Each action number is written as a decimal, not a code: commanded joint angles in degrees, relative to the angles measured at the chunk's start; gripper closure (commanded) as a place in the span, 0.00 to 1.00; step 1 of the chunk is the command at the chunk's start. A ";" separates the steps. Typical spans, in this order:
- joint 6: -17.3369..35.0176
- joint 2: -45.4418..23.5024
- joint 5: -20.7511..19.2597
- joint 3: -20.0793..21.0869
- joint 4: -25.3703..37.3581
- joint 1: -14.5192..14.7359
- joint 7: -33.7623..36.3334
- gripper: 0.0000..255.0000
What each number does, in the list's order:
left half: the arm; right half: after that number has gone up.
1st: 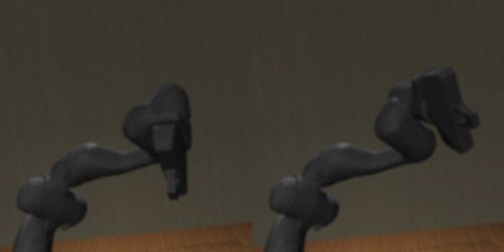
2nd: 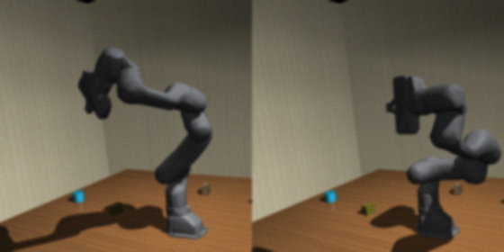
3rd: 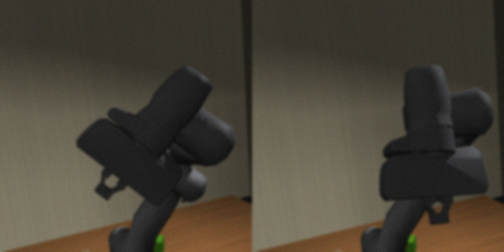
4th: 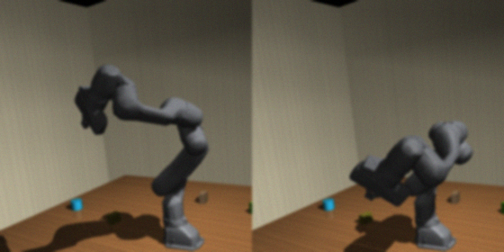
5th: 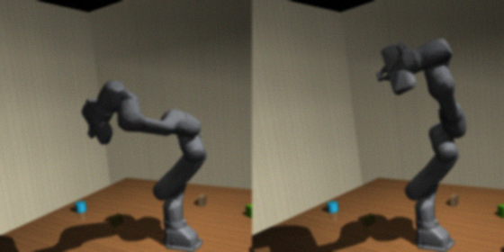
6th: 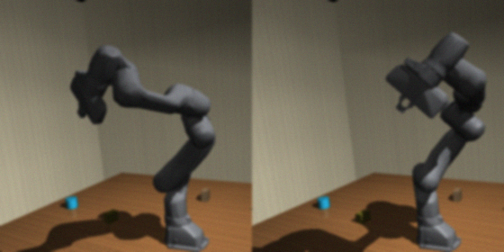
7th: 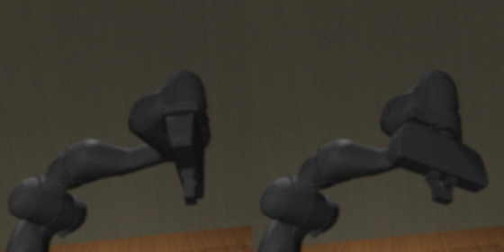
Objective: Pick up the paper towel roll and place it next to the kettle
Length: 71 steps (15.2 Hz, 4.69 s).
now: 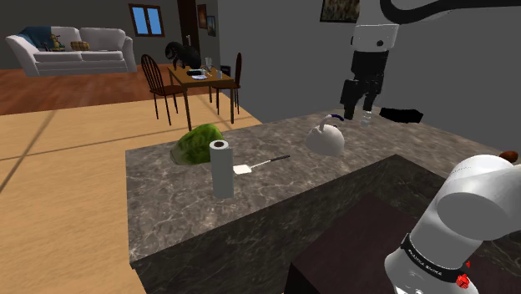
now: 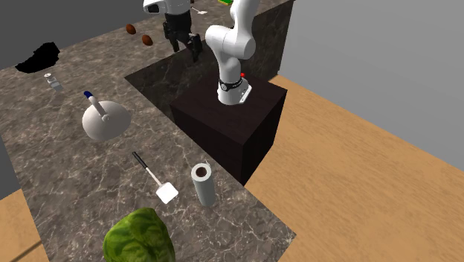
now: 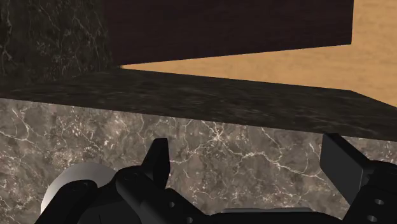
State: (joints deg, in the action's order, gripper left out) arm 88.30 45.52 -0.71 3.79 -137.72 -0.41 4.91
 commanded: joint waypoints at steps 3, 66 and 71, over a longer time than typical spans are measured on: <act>2.57 -3.13 1.31 1.72 0.69 0.47 2.02 0.00; 19.65 -66.40 -7.29 17.96 47.80 8.81 32.63 1.00; 16.05 -65.84 -6.99 18.12 50.89 8.92 32.39 1.00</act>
State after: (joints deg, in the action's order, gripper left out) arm 105.30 -20.40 -7.76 21.92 -87.70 8.56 37.48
